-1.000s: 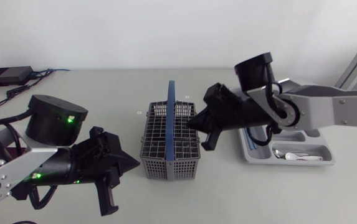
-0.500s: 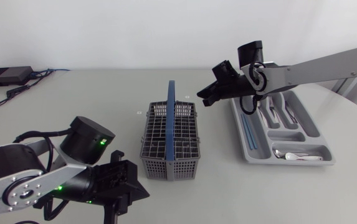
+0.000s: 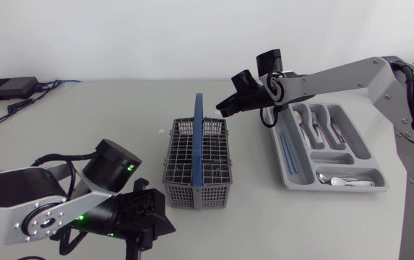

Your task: Unload the cutlery basket into the drawer organizer.

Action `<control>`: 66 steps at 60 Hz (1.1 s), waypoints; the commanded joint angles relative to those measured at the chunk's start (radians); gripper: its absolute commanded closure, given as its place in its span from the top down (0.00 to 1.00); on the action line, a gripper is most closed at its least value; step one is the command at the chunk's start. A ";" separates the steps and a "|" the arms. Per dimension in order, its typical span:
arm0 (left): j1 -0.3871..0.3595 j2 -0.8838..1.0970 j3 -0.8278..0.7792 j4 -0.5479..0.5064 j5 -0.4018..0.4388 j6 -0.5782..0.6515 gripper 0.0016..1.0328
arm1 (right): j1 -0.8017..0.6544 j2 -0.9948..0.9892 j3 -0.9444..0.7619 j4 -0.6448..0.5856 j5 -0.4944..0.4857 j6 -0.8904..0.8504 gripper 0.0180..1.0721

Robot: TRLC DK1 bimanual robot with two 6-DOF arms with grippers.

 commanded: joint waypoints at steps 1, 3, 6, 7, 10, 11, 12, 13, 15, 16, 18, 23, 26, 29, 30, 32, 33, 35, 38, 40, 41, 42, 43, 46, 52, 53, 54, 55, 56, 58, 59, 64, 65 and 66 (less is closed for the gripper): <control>-0.002 0.032 0.018 0.025 0.015 0.011 0.16 | 0.007 0.031 0.023 -0.024 -0.016 0.022 0.05; -0.002 0.040 0.020 0.039 0.015 0.007 0.16 | 0.007 0.031 0.023 -0.043 -0.025 0.018 0.05; -0.001 0.049 0.025 0.051 0.015 -0.001 0.16 | 0.008 0.028 0.013 -0.062 -0.036 0.006 0.05; 0.001 0.054 0.028 0.054 0.015 -0.001 0.16 | 0.008 0.023 0.006 -0.067 -0.041 -0.001 0.05; 0.007 0.060 0.032 0.059 0.015 -0.001 0.16 | 0.008 0.008 -0.023 -0.067 -0.042 -0.014 0.05; 0.013 0.063 0.034 0.064 0.015 -0.001 0.16 | 0.008 0.000 -0.034 -0.067 -0.044 -0.017 0.05; 0.019 0.064 0.035 0.071 0.015 -0.001 0.16 | 0.008 -0.007 -0.048 -0.067 -0.047 -0.024 0.05; 0.024 0.067 0.035 0.077 0.015 -0.001 0.16 | 0.008 -0.015 -0.062 -0.067 -0.050 -0.028 0.05; 0.031 0.075 0.037 0.088 0.011 -0.001 0.15 | 0.007 -0.032 -0.086 -0.072 -0.052 -0.042 0.05; 0.036 0.078 0.037 0.093 0.006 -0.001 0.15 | 0.008 -0.041 -0.100 -0.075 -0.052 -0.048 0.05; 0.050 0.084 0.037 0.105 0.003 0.001 0.15 | 0.008 -0.060 -0.126 -0.079 -0.053 -0.062 0.05; 0.096 0.098 0.038 0.133 -0.002 0.007 0.15 | 0.005 -0.116 -0.201 -0.079 -0.062 -0.087 0.05; 0.122 0.107 0.043 0.146 -0.005 0.008 0.15 | 0.004 -0.144 -0.237 -0.079 -0.067 -0.097 0.05; 0.143 0.112 0.046 0.153 -0.006 0.013 0.15 | 0.002 -0.170 -0.266 -0.079 -0.071 -0.103 0.05; 0.153 0.112 0.046 0.157 -0.006 0.014 0.15 | 0.002 -0.178 -0.276 -0.079 -0.073 -0.106 0.05; 0.163 0.112 0.051 0.159 -0.008 0.016 0.15 | 0.002 -0.190 -0.290 -0.079 -0.075 -0.110 0.05; 0.166 0.112 0.052 0.159 -0.008 0.017 0.15 | 0.002 -0.198 -0.299 -0.079 -0.076 -0.113 0.05; 0.186 0.112 0.058 0.159 -0.008 0.021 0.15 | 0.002 -0.212 -0.316 -0.079 -0.078 -0.117 0.05; 0.202 0.112 0.063 0.160 -0.008 0.024 0.15 | 0.004 -0.231 -0.344 -0.078 -0.081 -0.120 0.05; 0.219 0.112 0.071 0.160 -0.008 0.030 0.15 | 0.005 -0.244 -0.359 -0.076 -0.082 -0.123 0.05; 0.223 0.112 0.072 0.160 -0.008 0.030 0.15 | 0.005 -0.253 -0.370 -0.073 -0.085 -0.123 0.05; 0.235 0.112 0.077 0.160 -0.008 0.031 0.15 | 0.007 -0.259 -0.381 -0.072 -0.087 -0.123 0.05; 0.243 0.112 0.080 0.160 -0.008 0.034 0.15 | 0.007 -0.267 -0.390 -0.072 -0.088 -0.125 0.05; 0.258 0.115 0.084 0.162 -0.009 0.039 0.15 | 0.007 -0.288 -0.413 -0.072 -0.090 -0.129 0.05; 0.303 0.129 0.104 0.174 -0.011 0.048 0.16 | 0.007 -0.336 -0.464 -0.072 -0.096 -0.139 0.05; 0.309 0.132 0.107 0.177 -0.009 0.048 0.16 | 0.008 -0.342 -0.473 -0.070 -0.098 -0.140 0.05; 0.314 0.135 0.109 0.180 -0.011 0.048 0.16 | 0.007 -0.350 -0.479 -0.072 -0.098 -0.140 0.05; 0.318 0.140 0.112 0.182 -0.009 0.050 0.16 | 0.008 -0.356 -0.488 -0.070 -0.098 -0.142 0.05; 0.321 0.143 0.114 0.185 -0.009 0.050 0.16 | 0.008 -0.360 -0.493 -0.070 -0.098 -0.145 0.05; 0.326 0.152 0.115 0.189 -0.011 0.053 0.15 | 0.010 -0.376 -0.510 -0.070 -0.099 -0.146 0.05; 0.331 0.156 0.117 0.192 -0.011 0.053 0.16 | 0.010 -0.383 -0.519 -0.070 -0.101 -0.148 0.05; 0.346 0.173 0.123 0.205 -0.011 0.056 0.16 | 0.011 -0.423 -0.560 -0.070 -0.105 -0.149 0.05; 0.350 0.178 0.124 0.206 -0.011 0.057 0.16 | 0.011 -0.432 -0.568 -0.069 -0.108 -0.149 0.05; 0.352 0.179 0.126 0.208 -0.011 0.057 0.15 | 0.011 -0.439 -0.574 -0.069 -0.110 -0.149 0.05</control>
